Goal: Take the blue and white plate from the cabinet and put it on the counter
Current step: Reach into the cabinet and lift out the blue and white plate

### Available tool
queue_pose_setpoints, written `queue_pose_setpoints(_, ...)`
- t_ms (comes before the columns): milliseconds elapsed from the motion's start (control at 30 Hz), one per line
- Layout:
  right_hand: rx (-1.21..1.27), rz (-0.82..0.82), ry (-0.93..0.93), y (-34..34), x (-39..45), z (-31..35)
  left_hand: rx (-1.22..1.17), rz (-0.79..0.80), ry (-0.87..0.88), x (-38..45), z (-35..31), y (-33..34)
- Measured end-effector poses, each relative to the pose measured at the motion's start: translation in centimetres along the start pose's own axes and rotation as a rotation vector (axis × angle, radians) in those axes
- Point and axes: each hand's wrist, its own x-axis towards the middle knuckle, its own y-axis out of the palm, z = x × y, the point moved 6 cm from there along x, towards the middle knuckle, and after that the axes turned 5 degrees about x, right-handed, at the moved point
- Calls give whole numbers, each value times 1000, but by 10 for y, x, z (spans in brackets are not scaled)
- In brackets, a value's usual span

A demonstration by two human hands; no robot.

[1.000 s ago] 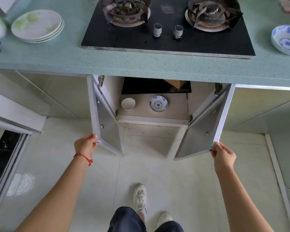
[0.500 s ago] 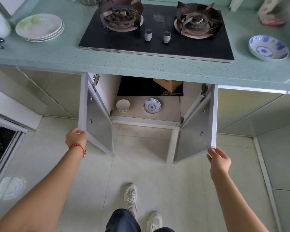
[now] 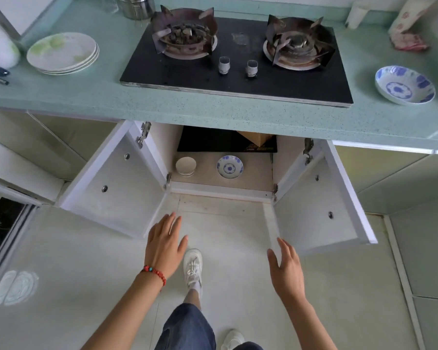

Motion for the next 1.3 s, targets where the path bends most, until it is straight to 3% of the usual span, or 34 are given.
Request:
queue_pose_setpoints(267, -148, 40, -52, 35, 84, 48, 123, 121, 130, 84, 24, 17)
queue_pose_setpoints(633, -143, 61, -20, 66, 171, 63, 93, 114, 173, 182, 26, 43)
queue_pose_setpoints(800, -201, 135, -66, 101, 228, 28, 77, 104, 136, 212, 27, 100)
queue_pose_setpoints(1300, -255, 81, -249, 215, 388, -92, -11, 68, 38, 294, 44, 322)
